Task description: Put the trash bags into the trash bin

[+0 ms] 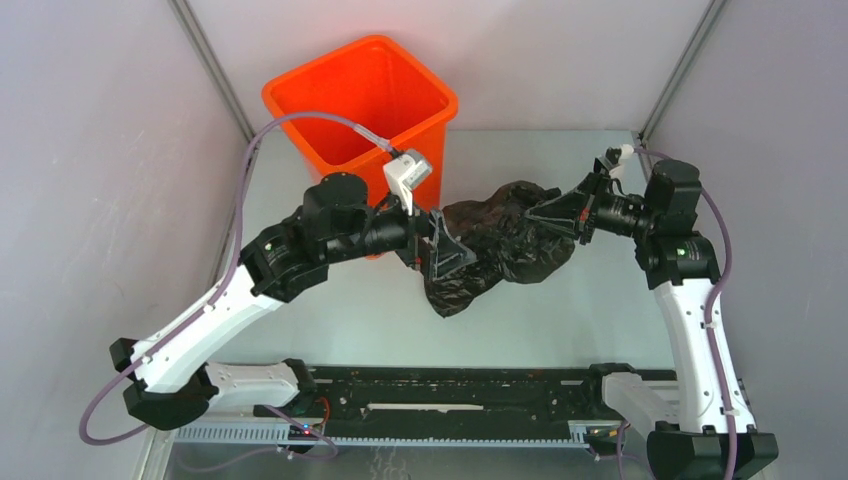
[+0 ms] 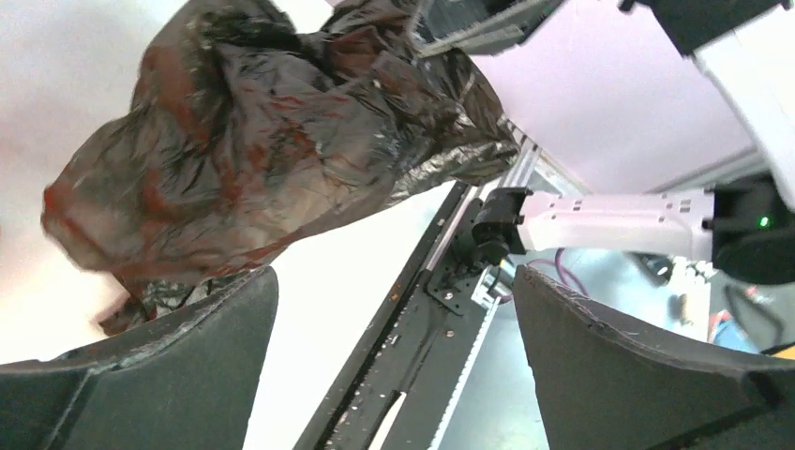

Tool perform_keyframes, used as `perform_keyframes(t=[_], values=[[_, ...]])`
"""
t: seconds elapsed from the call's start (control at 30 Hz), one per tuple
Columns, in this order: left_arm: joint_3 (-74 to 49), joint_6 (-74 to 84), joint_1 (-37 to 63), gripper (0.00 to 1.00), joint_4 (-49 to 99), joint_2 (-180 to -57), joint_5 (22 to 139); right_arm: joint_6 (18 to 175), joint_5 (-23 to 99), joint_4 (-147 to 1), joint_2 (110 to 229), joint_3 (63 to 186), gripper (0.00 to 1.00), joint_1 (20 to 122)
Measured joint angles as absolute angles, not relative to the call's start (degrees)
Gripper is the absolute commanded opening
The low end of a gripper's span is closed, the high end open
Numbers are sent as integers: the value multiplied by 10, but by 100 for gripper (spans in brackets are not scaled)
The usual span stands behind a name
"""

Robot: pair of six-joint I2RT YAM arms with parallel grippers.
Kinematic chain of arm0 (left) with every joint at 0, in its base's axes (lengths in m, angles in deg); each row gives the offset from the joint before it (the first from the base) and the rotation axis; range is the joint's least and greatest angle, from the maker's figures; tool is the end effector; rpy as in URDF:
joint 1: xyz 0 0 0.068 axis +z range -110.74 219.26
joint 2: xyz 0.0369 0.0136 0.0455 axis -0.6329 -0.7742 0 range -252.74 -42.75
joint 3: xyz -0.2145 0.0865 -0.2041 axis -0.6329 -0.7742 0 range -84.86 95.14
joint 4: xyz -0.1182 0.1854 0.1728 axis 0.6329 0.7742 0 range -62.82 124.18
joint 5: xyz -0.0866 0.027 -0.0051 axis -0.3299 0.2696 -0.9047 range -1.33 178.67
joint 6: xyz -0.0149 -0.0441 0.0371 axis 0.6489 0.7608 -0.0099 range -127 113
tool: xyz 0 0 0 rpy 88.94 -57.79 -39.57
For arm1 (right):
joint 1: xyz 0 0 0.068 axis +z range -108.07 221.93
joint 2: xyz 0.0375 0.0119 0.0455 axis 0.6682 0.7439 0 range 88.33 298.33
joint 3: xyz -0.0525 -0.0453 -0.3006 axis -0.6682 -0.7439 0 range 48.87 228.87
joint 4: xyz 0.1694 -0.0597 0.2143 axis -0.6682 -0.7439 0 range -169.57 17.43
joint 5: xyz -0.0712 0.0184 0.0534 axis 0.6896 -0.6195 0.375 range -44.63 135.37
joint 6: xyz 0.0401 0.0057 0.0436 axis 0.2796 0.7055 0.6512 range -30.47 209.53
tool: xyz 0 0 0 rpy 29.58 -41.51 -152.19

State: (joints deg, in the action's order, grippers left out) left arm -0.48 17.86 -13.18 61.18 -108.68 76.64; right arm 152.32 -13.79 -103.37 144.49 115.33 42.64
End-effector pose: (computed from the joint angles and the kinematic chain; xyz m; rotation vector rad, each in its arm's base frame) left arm 0.1398 -0.1970 0.4973 0.6283 1.8917 -1.1062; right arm 0.1916 0.0398 0.4358 0.3545 2.1080 1.6860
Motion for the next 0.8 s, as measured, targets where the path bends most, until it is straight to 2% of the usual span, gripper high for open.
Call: perform_keyframes(t=[0.23, 0.4, 0.5, 0.6, 0.63, 0.8], values=[[6, 42, -163, 100, 626, -1088, 806, 1575, -184, -975, 1438, 1160, 0, 426], [5, -50, -163, 94, 628, -1089, 851, 1591, -208, -953, 1433, 1160, 0, 426], [5, -85, -163, 76, 626, -1097, 861, 1603, -220, -933, 1433, 1160, 0, 426], [10, -101, -163, 67, 625, -1126, 891, 1616, -236, -906, 1433, 1160, 0, 426], [14, -103, -163, 60, 625, -1137, 898, 1619, -240, -899, 1433, 1160, 0, 426], [52, -116, -162, 2, 638, -1195, 903, 1620, -253, -883, 1434, 1160, 0, 426]])
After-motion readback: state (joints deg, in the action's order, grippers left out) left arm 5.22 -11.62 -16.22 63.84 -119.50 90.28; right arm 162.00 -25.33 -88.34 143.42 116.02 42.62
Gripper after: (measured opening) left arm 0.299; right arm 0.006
